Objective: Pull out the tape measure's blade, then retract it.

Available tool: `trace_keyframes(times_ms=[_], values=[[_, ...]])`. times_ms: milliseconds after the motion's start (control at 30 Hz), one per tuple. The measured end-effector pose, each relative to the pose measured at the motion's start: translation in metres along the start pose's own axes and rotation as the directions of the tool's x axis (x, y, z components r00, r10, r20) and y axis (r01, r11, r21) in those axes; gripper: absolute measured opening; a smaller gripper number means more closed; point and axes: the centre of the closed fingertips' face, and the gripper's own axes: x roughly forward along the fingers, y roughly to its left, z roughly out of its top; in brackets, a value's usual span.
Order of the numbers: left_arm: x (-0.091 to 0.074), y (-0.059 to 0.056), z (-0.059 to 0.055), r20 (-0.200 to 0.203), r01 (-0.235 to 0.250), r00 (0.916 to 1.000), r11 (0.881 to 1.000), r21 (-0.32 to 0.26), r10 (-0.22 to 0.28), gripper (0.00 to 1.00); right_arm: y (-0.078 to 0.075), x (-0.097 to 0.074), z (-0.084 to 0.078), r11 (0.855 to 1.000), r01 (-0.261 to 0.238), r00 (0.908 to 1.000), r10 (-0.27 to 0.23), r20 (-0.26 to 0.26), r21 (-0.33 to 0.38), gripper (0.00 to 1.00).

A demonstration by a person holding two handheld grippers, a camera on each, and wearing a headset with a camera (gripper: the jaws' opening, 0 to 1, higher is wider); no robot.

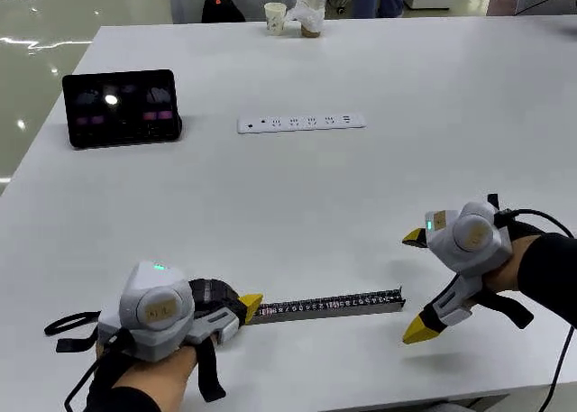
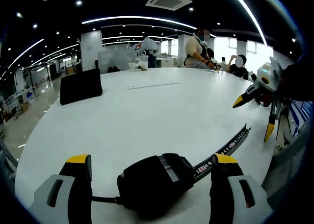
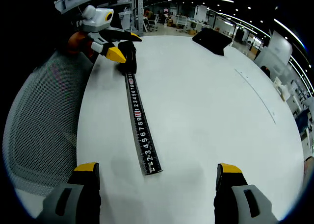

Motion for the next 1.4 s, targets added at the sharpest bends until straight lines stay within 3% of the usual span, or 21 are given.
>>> trace_keyframes(times_ms=[67,233,333,500,700,967,1167,1400], values=[[-0.002,0.001,0.002,0.008,-0.004,1.0,1.0,-0.015,0.004,0.99,0.0,0.0,0.001,1.0,-0.002,1.0,0.002,-0.003,-0.005,0.99],[0.0,-0.002,-0.007,-0.018,0.006,0.9998,0.999,-0.038,-0.007,0.99,0.001,0.001,0.0,1.0,-0.026,0.9996,0.026,-0.012,-0.018,0.86],[0.0,-0.005,-0.011,-0.031,0.009,0.9995,1.0,-0.022,-0.009,0.99,0.004,0.001,-0.003,0.998,-0.053,0.9982,0.052,-0.029,-0.043,0.68],[0.0,-0.005,-0.009,-0.023,0.017,0.9996,0.999,-0.045,-0.018,0.99,0.007,0.003,-0.005,0.995,-0.077,0.9962,0.075,-0.045,-0.065,0.47],[0.0,-0.01,-0.008,-0.017,0.031,0.9993,0.999,-0.034,-0.032,0.99,0.01,0.004,-0.006,0.99,-0.088,0.9948,0.082,-0.06,-0.109,0.31],[0.002,-0.013,-0.008,-0.016,0.045,0.9988,0.999,-0.025,-0.046,0.99,0.01,0.006,-0.007,0.987,-0.091,0.9941,0.082,-0.071,-0.131,0.22],[0.001,-0.008,-0.007,-0.007,0.037,0.9992,0.995,-0.089,-0.038,0.99,0.01,0.012,-0.009,0.988,-0.083,0.9947,0.075,-0.07,-0.129,0.13],[0.001,-0.006,-0.009,-0.023,0.019,0.9995,0.995,-0.098,-0.021,0.96,0.011,0.011,-0.009,0.989,-0.079,0.9945,0.069,-0.079,-0.122,0.13]])
